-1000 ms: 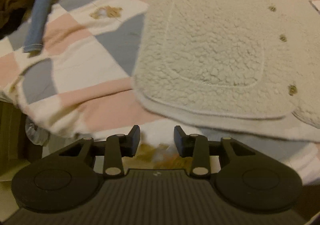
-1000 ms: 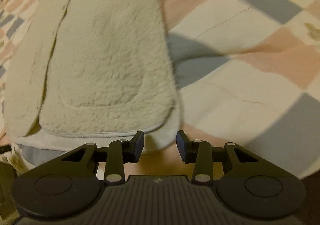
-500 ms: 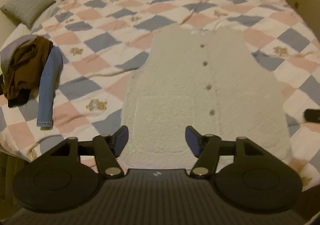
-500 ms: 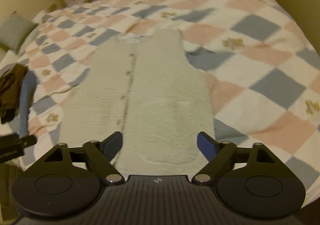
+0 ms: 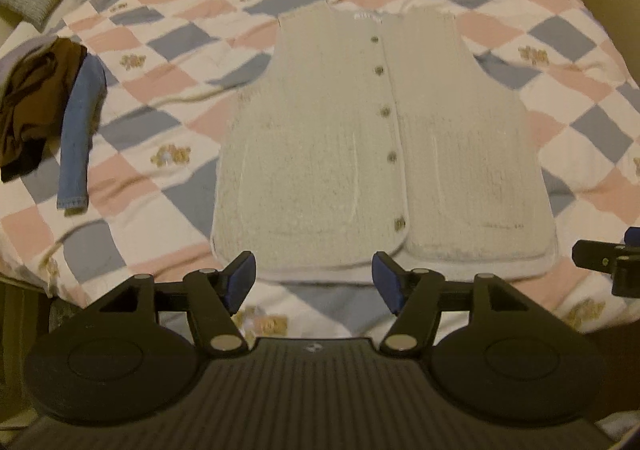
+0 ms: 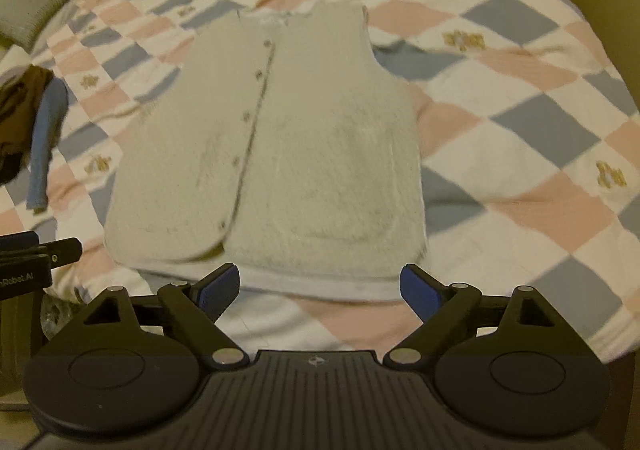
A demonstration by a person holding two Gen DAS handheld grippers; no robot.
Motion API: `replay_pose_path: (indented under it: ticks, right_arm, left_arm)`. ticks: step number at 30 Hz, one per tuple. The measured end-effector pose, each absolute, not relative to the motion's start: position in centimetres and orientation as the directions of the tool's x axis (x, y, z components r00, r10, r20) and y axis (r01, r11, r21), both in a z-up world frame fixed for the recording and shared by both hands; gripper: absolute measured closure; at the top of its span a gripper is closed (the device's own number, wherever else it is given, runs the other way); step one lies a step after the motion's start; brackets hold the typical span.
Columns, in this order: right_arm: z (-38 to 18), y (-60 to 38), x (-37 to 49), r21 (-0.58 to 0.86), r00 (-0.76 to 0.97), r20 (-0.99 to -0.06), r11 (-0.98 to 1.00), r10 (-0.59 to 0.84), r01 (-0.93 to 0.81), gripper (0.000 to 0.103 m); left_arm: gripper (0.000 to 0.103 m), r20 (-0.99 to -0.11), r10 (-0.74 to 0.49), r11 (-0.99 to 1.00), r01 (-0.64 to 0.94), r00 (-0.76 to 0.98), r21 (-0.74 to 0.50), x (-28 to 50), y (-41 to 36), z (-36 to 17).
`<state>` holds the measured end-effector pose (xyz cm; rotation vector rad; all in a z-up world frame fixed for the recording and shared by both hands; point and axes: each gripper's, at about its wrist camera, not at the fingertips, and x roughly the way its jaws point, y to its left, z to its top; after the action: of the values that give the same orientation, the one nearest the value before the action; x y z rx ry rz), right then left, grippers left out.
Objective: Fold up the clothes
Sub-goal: 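Release the vest and hold both tools above it, laid flat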
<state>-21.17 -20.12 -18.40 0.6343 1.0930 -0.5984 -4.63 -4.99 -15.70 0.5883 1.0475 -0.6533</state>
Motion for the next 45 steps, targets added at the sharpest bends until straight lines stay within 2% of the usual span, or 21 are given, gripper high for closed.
replay_pose_path:
  ticks: [14, 28, 35, 45]
  right_arm:
    - [-16.3, -19.0, -23.6, 0.183, 0.373, -0.917, 0.683, -0.140, 0.707, 0.012]
    - [-14.0, -21.2, -23.2, 0.237, 0.459, -0.870, 0.665, -0.179, 0.709, 0.010]
    - [-16.3, -22.4, -20.5, 0.246, 0.420, -0.900, 0.656, -0.120, 0.714, 0.010]
    - [-23.5, -26.9, -15.6, 0.165, 0.250, -0.966, 0.597, -0.061, 0.785, 0.011]
  left_arm:
    - [0.037, -0.905, -0.241, 0.644, 0.756, 0.350, 0.121, -7.7, -4.1, -13.8]
    - [0.034, -0.865, -0.297, 0.628, 0.765, 0.404, 0.142, -6.7, -5.2, -11.0]
    - [0.029, -0.892, -0.255, 0.650, 0.749, 0.373, 0.128, -3.6, -5.5, -12.7]
    - [0.029, -0.942, -0.169, 0.645, 0.755, 0.290, 0.116, 5.4, -9.4, -19.3]
